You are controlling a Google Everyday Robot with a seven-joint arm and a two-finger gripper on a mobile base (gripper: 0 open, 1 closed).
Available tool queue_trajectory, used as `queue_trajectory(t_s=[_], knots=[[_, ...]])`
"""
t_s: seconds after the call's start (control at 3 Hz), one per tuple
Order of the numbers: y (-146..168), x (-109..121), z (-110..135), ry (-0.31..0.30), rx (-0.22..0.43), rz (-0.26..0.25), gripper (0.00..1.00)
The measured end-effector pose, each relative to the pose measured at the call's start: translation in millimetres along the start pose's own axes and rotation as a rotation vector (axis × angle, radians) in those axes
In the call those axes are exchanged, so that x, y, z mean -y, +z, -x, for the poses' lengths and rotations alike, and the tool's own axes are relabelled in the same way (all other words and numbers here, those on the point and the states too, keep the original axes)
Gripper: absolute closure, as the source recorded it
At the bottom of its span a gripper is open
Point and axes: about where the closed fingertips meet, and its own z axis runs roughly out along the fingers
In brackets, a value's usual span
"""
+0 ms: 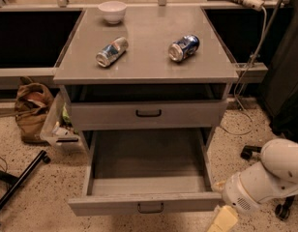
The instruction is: Close middle drawer
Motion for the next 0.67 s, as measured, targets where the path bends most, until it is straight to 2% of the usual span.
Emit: queue_trajectory(t_s=[0.33,0.67], knots=[[42.9,5.5,-26.7,0.06,0.038,0.054,0.0],[66.9,4.0,-36.6,0.073,0.073,0.102,0.0]])
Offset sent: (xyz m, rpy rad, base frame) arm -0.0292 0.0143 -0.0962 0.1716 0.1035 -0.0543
